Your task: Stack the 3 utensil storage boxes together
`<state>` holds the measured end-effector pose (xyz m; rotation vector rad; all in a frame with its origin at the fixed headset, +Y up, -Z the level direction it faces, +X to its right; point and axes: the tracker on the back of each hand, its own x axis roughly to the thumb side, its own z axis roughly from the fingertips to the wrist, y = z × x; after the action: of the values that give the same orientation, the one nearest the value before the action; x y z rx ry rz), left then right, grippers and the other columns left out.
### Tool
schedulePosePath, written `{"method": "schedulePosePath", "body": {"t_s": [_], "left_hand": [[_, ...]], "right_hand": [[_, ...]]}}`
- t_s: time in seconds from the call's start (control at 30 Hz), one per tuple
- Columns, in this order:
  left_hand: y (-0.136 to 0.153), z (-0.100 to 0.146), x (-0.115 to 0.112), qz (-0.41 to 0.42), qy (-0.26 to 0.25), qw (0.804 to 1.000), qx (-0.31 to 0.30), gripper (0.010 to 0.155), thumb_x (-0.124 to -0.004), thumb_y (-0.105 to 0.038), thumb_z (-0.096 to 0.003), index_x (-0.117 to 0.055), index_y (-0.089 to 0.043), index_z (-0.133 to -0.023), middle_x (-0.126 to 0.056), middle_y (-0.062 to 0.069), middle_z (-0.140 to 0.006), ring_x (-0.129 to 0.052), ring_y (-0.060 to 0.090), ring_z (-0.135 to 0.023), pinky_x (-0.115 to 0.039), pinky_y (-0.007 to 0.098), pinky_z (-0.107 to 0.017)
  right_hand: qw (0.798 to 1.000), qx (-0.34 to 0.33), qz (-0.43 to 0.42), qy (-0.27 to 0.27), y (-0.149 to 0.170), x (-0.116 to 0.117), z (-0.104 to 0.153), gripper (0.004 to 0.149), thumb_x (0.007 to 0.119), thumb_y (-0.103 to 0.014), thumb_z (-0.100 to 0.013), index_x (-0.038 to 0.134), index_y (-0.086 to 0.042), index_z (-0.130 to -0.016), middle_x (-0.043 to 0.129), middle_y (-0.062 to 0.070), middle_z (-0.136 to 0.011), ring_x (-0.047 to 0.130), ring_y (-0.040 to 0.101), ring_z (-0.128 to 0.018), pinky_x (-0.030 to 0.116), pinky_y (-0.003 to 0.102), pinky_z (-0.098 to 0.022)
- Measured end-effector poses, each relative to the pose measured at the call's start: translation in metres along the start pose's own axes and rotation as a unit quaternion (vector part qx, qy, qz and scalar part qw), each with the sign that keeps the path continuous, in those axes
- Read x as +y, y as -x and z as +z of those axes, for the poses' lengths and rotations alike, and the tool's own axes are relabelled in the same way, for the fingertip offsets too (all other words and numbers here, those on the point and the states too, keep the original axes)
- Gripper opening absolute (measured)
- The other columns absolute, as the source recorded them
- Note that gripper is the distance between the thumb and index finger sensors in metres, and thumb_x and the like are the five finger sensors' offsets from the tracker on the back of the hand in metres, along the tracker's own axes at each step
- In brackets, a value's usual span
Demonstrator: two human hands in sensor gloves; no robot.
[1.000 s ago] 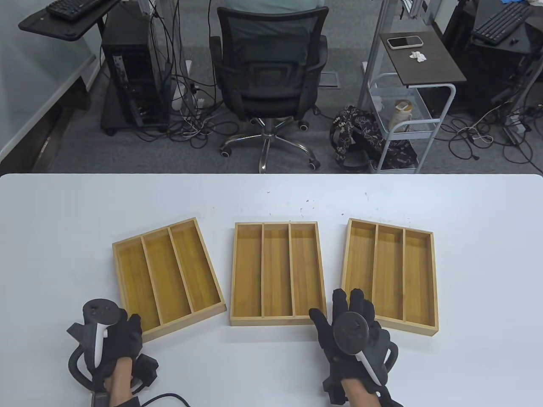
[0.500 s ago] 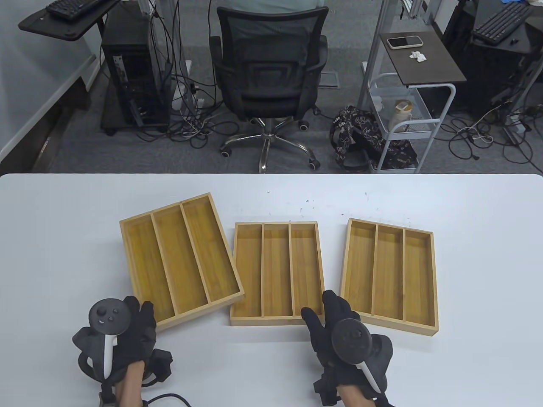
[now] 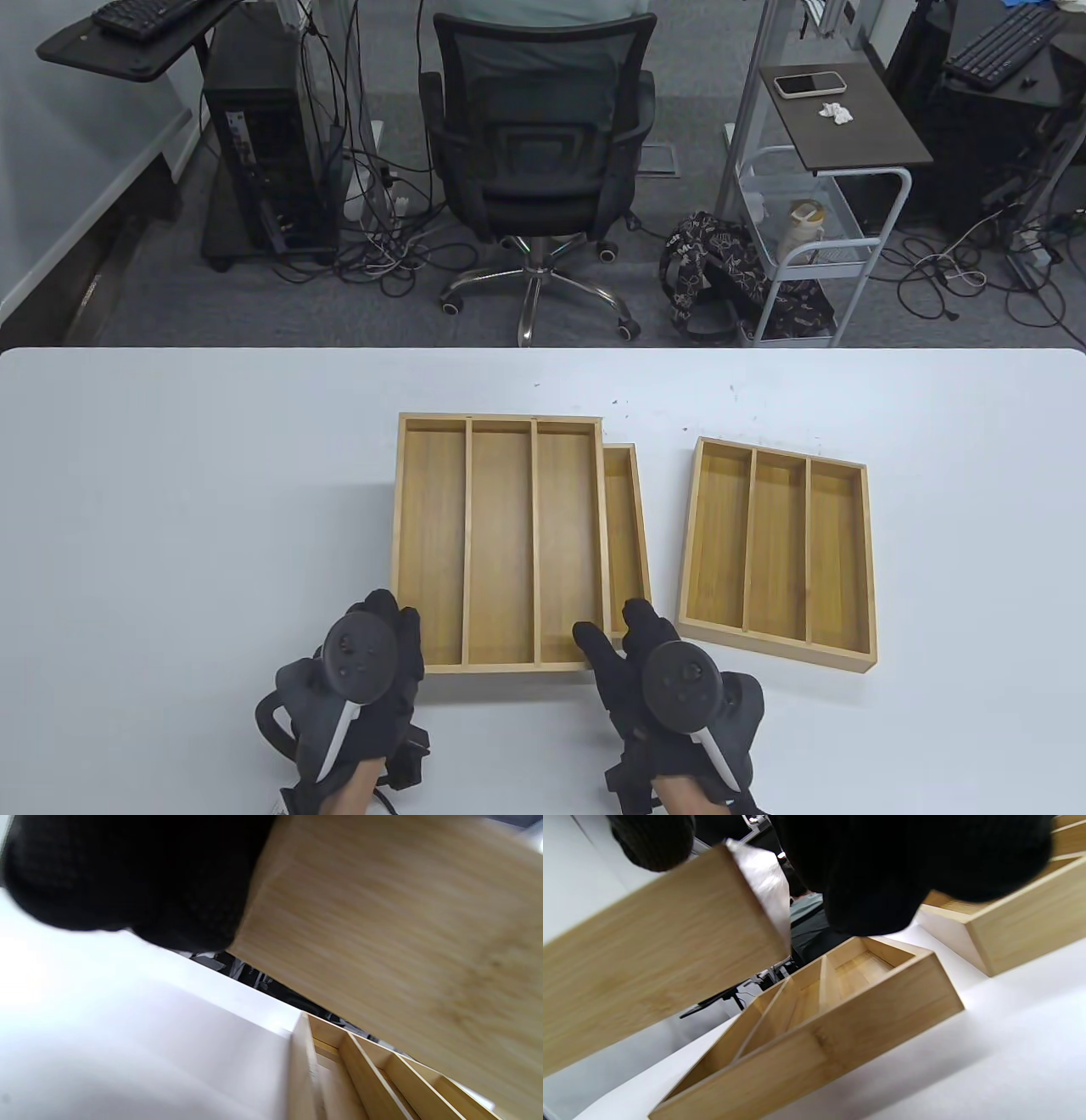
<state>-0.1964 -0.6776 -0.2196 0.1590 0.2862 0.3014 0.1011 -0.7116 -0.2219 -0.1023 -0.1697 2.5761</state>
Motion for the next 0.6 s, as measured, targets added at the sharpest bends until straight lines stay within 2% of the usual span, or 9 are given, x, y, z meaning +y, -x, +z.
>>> {"method": "schedulePosePath", "body": {"t_s": [0.07,0.13,0.23,0.43,0.47,0.53,0.6], "left_hand": [[-0.008,0.004,-0.001,0.0,0.004,1.0,-0.012,0.04,-0.086,-0.047,-0.0543,-0.082,-0.021,-0.084,-0.091,0.002,-0.062,-0.108,0.011,-0.034,-0.097,0.027,-0.024],[-0.012,0.006,-0.002,-0.013,0.002,1.0,-0.015,0.04,-0.086,-0.047,-0.0545,-0.082,-0.021,-0.084,-0.091,0.002,-0.062,-0.108,0.011,-0.034,-0.097,0.027,-0.024],[-0.011,0.005,-0.006,-0.008,0.013,1.0,-0.01,0.04,-0.086,-0.047,-0.0543,-0.083,-0.021,-0.084,-0.091,0.002,-0.061,-0.108,0.011,-0.034,-0.097,0.027,-0.024],[-0.004,0.0,-0.011,0.011,0.027,1.0,0.004,0.04,-0.088,-0.047,-0.0536,-0.082,-0.025,-0.086,-0.091,-0.001,-0.065,-0.107,0.011,-0.04,-0.096,0.029,-0.029],[-0.003,0.0,-0.011,0.014,0.03,0.999,0.007,0.044,-0.079,-0.058,-0.0551,-0.082,-0.028,-0.086,-0.091,-0.002,-0.068,-0.107,0.012,-0.043,-0.096,0.031,-0.032],[0.0,-0.001,-0.012,0.027,0.03,0.999,0.003,0.049,-0.074,-0.064,-0.0548,-0.083,-0.031,-0.09,-0.094,-0.005,-0.073,-0.108,0.013,-0.052,-0.095,0.033,-0.04],[0.004,-0.003,-0.014,0.055,0.054,0.997,0.008,0.055,-0.068,-0.07,-0.0531,-0.08,-0.037,-0.096,-0.093,-0.005,-0.089,-0.105,0.017,-0.071,-0.091,0.04,-0.052]], "right_hand": [[1.0,0.023,-0.002,-0.011,0.002,0.004,-0.003,0.073,0.073,-0.063,-0.053,0.072,-0.002,-0.092,0.094,0.022,-0.073,0.097,0.021,-0.026,0.09,0.036,-0.015],[0.999,0.033,0.017,-0.005,0.006,0.008,-0.006,0.056,0.077,-0.048,-0.055,0.073,-0.003,-0.089,0.095,0.018,-0.066,0.096,0.017,-0.021,0.09,0.033,-0.012],[1.0,0.028,0.001,-0.009,0.007,0.011,-0.007,0.049,0.077,-0.04,-0.057,0.073,-0.001,-0.087,0.094,0.02,-0.063,0.096,0.017,-0.015,0.09,0.032,-0.007],[1.0,0.007,0.011,0.013,0.001,0.014,-0.008,0.046,0.075,-0.034,-0.059,0.074,0.004,-0.085,0.093,0.022,-0.057,0.095,0.015,-0.011,0.09,0.031,-0.003],[1.0,0.009,0.014,0.016,0.001,0.014,-0.008,0.046,0.075,-0.034,-0.059,0.074,0.004,-0.085,0.093,0.022,-0.056,0.095,0.015,-0.01,0.09,0.03,-0.003],[1.0,0.018,0.009,0.017,0.002,0.013,-0.009,0.046,0.076,-0.033,-0.059,0.075,0.005,-0.084,0.093,0.023,-0.055,0.094,0.015,-0.01,0.09,0.031,-0.002],[0.999,0.024,0.013,0.019,0.006,0.013,-0.01,0.046,0.076,-0.033,-0.059,0.075,0.005,-0.084,0.093,0.023,-0.054,0.094,0.016,-0.009,0.09,0.031,-0.001]]}}
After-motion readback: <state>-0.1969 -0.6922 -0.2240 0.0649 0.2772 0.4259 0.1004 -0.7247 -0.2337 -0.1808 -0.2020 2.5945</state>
